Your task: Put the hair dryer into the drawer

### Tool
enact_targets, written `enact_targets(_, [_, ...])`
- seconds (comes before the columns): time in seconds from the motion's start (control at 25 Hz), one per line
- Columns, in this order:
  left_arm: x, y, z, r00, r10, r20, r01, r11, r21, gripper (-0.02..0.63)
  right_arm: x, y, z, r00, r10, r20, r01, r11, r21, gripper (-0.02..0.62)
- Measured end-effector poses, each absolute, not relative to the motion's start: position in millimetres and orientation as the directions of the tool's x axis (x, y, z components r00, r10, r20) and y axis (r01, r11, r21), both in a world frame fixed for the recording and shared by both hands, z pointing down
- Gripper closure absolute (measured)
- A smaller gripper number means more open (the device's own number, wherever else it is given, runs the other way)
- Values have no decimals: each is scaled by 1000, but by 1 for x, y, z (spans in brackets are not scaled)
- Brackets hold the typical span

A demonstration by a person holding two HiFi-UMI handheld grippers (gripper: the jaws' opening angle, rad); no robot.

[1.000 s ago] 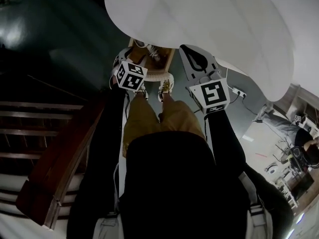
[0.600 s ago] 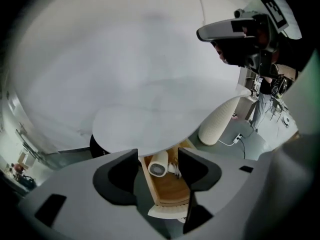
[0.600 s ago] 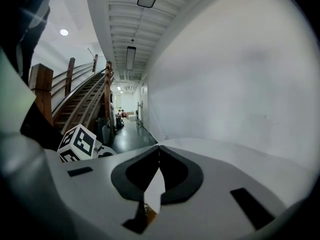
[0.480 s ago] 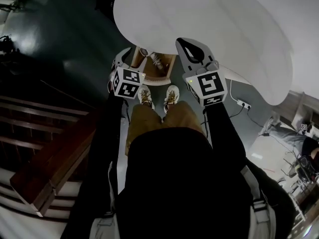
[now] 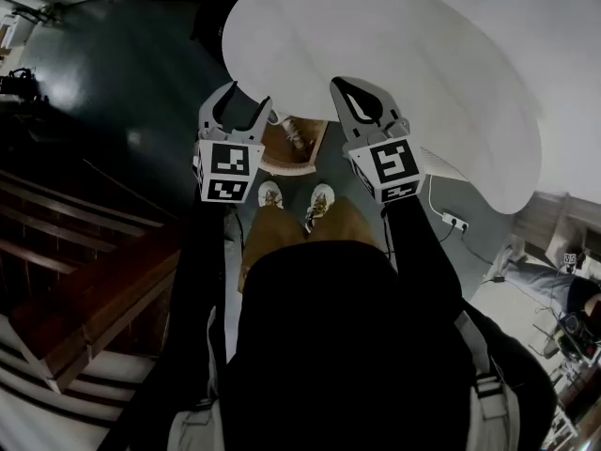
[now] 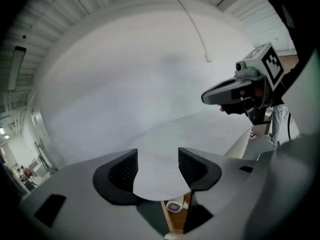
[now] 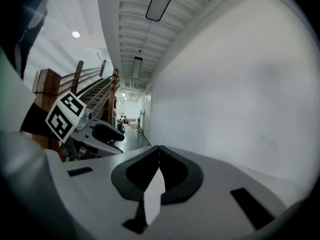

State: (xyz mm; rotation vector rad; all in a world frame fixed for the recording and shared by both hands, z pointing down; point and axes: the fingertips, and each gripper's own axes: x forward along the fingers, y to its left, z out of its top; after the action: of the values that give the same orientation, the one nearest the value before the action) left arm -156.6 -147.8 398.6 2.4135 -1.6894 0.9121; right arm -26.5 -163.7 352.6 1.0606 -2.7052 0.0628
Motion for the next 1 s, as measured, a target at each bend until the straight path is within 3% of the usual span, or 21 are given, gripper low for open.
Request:
enact_targets(0.4, [-130, -146, 294, 299, -922, 245, -893, -361, -271, 341, -24, -172, 311, -700, -696, 157, -692, 716, 90, 569])
enact_targets(0.68, [-116, -141, 254, 347, -926, 145, -895, -374, -244, 344, -15, -173, 293, -668, -737, 106, -731, 676, 94, 569])
enact_targets(1.0, [-111, -134, 237, 353, -932, 79, -904, -362, -229, 435, -16, -168, 285, -669, -737, 94, -729, 676, 109, 569])
